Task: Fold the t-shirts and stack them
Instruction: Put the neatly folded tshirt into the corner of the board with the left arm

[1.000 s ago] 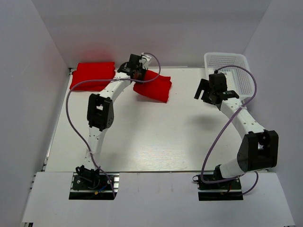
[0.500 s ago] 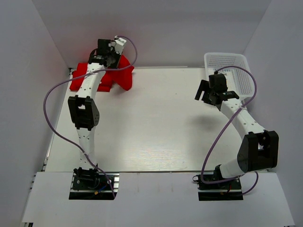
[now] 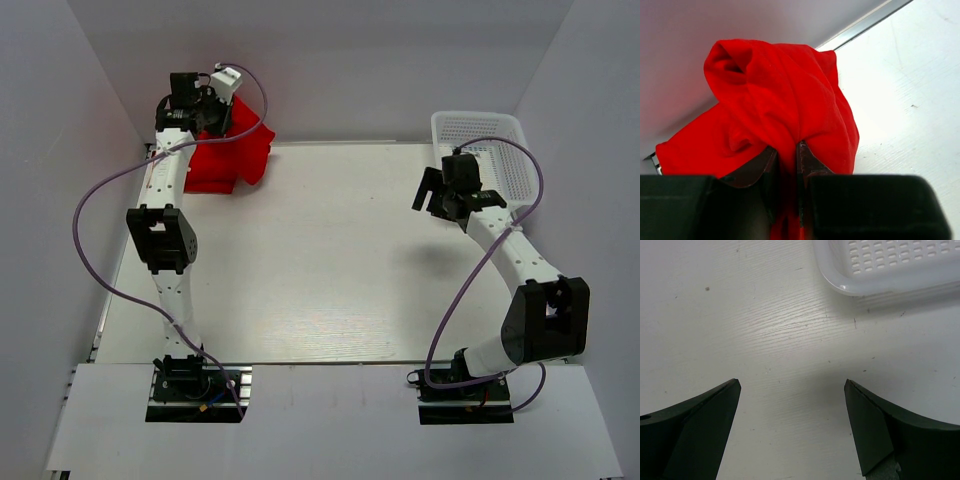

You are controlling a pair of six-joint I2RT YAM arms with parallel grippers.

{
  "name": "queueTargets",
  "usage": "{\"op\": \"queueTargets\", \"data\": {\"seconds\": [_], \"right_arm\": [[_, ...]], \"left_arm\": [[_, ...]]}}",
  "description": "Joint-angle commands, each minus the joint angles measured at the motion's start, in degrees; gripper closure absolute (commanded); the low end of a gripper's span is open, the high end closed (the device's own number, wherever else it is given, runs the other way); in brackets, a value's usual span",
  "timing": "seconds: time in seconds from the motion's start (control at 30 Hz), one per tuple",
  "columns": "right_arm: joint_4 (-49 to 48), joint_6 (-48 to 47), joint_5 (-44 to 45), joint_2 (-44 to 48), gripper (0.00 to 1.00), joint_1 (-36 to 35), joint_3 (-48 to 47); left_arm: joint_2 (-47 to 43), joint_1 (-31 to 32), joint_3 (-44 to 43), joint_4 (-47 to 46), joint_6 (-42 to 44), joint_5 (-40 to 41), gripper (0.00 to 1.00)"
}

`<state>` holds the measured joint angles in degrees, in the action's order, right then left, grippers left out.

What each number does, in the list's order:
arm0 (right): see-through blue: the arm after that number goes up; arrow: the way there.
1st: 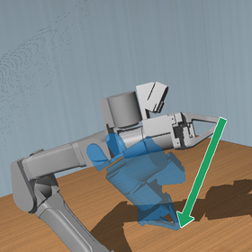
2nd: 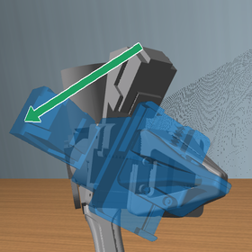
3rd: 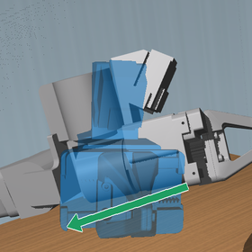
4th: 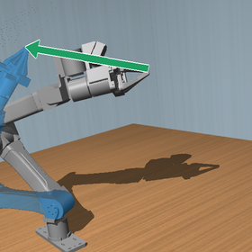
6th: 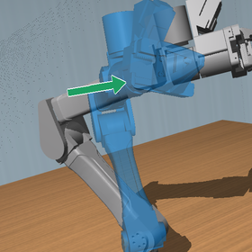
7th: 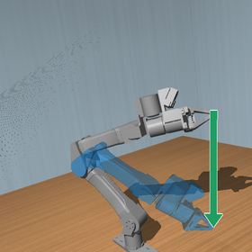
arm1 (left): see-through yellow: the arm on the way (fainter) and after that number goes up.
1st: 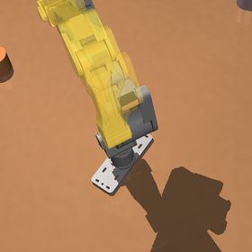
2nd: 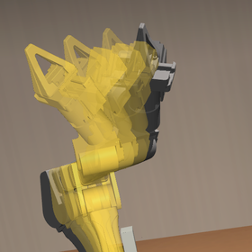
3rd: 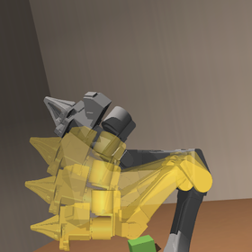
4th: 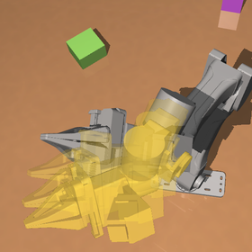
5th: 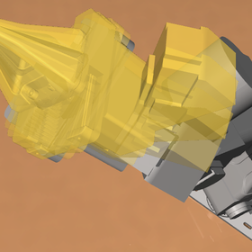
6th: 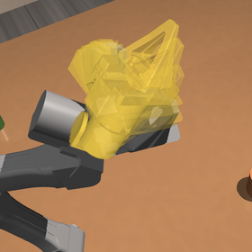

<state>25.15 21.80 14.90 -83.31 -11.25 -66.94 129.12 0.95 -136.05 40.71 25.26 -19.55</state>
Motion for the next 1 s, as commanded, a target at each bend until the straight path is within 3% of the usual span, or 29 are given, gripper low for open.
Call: {"op": "queueTargets", "data": {"seconds": [0.0,0.23,0.63,0.97], "right_arm": [[0.3,-0.4,0.9,0.4,0.10,0.2,-3.1],[0.5,0.2,-0.7,-1.4,0.10,0.0,-5.0],[1.6,1.8,-3.9,-4.7,0.10,-0.2,-8.1],[4.8,2.9,-2.9,-7.2,0.10,-0.4,-12.5]], "left_arm": [[-3.9,-1.3,-3.6,-3.4,-0.9,-5.2,1.00],[-4.4,-4.5,-4.7,-8.0,-6.7,-8.5,1.00],[-3.9,-10.1,-3.1,-8.0,-7.4,-13.0,1.00],[2.0,-14.2,-1.9,-8.5,-7.4,-13.6,1.00]]}}
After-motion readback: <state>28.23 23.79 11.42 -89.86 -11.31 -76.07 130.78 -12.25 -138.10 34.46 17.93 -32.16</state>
